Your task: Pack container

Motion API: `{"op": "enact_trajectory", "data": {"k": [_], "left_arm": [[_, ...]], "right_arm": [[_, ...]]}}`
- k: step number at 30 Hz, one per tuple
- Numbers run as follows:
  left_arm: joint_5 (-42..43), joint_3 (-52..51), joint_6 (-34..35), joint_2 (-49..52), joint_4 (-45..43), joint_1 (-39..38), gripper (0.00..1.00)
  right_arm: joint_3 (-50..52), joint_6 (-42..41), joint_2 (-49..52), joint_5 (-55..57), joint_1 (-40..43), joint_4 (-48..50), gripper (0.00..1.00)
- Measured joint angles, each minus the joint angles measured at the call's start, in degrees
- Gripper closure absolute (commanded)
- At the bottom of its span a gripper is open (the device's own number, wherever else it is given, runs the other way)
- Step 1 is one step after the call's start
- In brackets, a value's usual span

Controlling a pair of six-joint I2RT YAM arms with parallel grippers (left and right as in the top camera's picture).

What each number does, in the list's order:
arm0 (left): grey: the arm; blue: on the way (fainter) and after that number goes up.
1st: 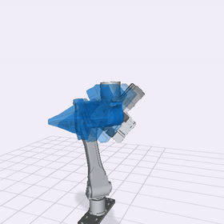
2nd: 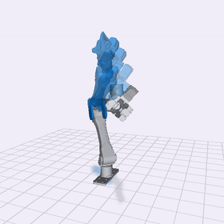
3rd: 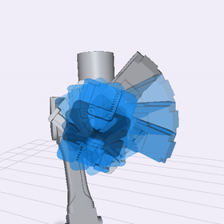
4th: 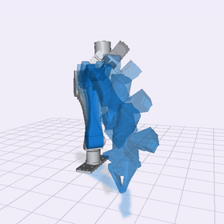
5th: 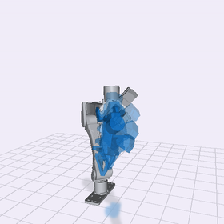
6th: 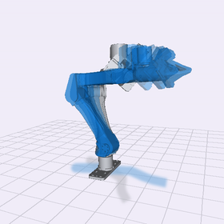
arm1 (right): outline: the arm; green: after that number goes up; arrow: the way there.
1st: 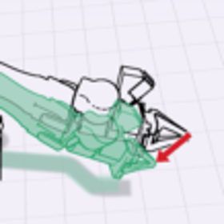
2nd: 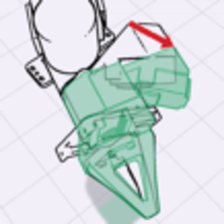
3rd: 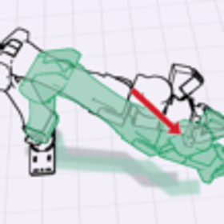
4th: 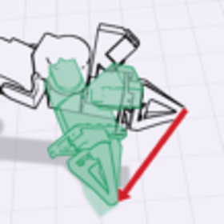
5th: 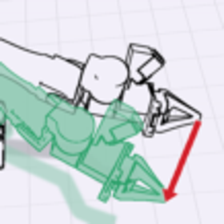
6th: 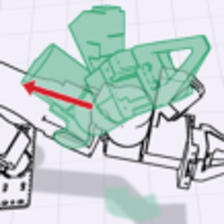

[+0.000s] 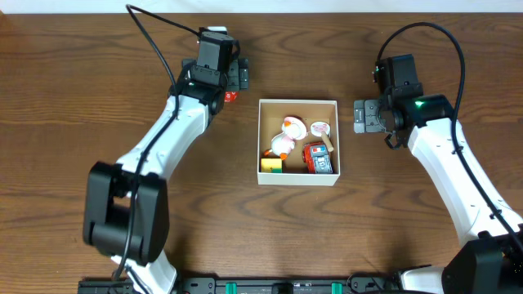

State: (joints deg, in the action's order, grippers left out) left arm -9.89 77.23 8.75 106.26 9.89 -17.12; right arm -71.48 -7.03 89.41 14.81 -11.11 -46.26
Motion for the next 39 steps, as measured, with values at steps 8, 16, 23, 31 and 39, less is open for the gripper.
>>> {"op": "enact_trajectory", "data": {"k": [8, 16, 23, 31, 39], "left_arm": [[1.7, 0.0, -1.4, 7.9, -5.0, 1.1, 0.02], [3.5, 0.0, -2.3, 13.5, -7.2, 1.1, 0.02], [3.5, 0.0, -2.6, 13.6, -7.9, 1.2, 0.01], [3.5, 0.0, -2.6, 13.6, -8.6, 1.7, 0.05], [3.7, 0.0, -2.9, 13.6, -8.7, 2.0, 0.46]], "right_arm": [[0.0, 0.0, 0.0, 0.0, 0.0, 0.0, 0.01], [0.0, 0.0, 0.0, 0.0, 0.0, 0.0, 0.01], [0.0, 0.0, 0.0, 0.0, 0.0, 0.0, 0.01], [0.0, 0.0, 0.0, 0.0, 0.0, 0.0, 0.01], [0.0, 0.0, 0.0, 0.0, 0.0, 0.0, 0.01]]}}
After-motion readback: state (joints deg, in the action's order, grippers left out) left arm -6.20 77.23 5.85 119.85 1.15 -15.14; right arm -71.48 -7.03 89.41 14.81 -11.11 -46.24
